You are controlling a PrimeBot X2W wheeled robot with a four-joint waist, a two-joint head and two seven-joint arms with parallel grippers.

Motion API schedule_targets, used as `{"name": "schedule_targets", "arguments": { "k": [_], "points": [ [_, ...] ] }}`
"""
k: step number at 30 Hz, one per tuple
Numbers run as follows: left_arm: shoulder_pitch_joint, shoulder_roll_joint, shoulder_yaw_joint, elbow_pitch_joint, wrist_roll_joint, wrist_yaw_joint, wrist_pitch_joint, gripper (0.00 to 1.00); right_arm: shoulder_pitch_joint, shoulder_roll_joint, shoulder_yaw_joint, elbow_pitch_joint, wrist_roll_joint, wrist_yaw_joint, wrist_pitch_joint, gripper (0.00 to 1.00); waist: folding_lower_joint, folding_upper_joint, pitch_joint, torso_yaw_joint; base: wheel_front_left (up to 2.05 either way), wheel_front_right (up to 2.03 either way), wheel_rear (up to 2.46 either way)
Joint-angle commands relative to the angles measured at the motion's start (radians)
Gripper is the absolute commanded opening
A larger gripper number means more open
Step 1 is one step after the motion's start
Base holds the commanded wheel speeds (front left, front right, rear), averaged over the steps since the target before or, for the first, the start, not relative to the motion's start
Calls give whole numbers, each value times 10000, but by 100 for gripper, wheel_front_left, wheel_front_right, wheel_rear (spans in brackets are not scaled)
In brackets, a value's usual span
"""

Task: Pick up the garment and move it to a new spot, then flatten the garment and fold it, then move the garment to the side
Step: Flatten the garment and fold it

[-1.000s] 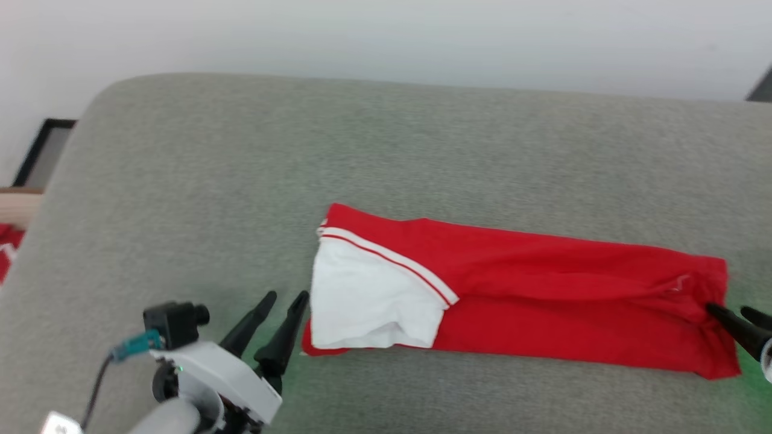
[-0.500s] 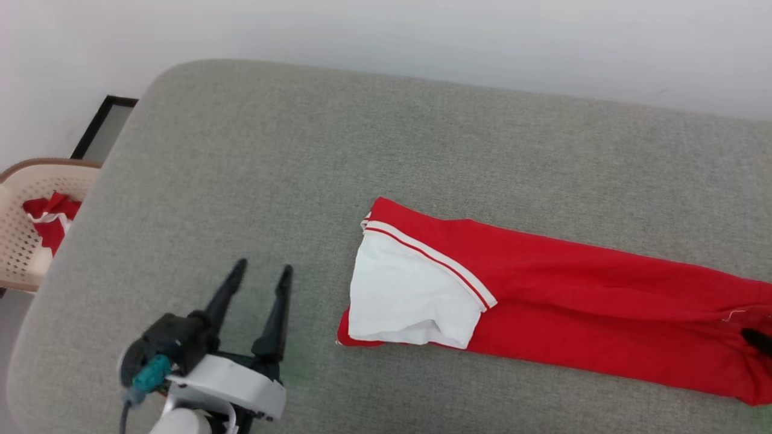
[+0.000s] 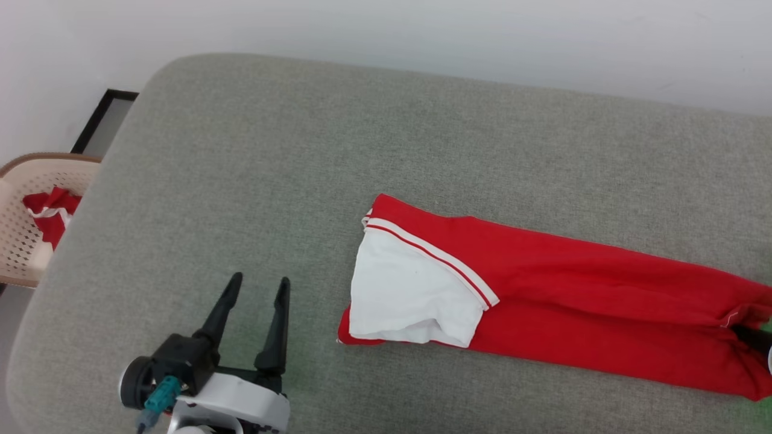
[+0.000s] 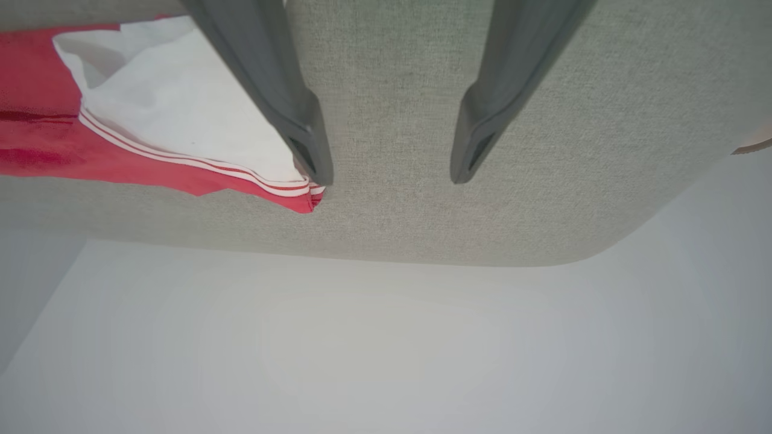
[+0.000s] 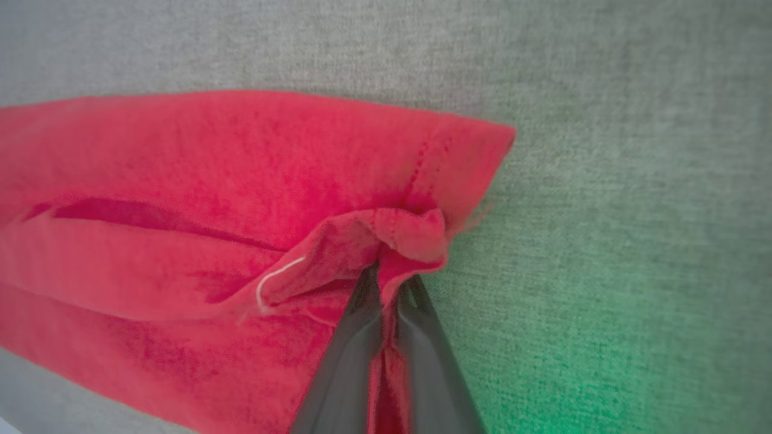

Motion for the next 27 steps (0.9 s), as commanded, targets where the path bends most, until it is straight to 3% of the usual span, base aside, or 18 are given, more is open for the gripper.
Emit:
{"name": "schedule_targets", "arguments": {
  "k": [1, 15, 23, 27],
  "points": [
    [-11, -70, 121, 26, 115, -88, -6, 100, 245, 517, 174, 124, -133, 30, 69, 0, 0, 0, 62, -40, 0, 0, 0],
    [58, -355, 654, -415, 370, -199, -8, 100, -144, -110, -2010, -110, -497, 21, -792, 0, 0, 0, 287, -983, 0, 0, 0],
    [-79, -407, 783, -1070, 439, -198, -7, 100, 138, -1092, -3676, 243, -890, 21, -1205, 0, 0, 0, 491, -1580, 0, 0, 0],
    [-139, -281, 700, -1100, 502, -197, -7, 100, 120, -1286, -4460, 656, -1107, 22, -1349, 0, 0, 0, 467, -1708, 0, 0, 0]
  ]
}}
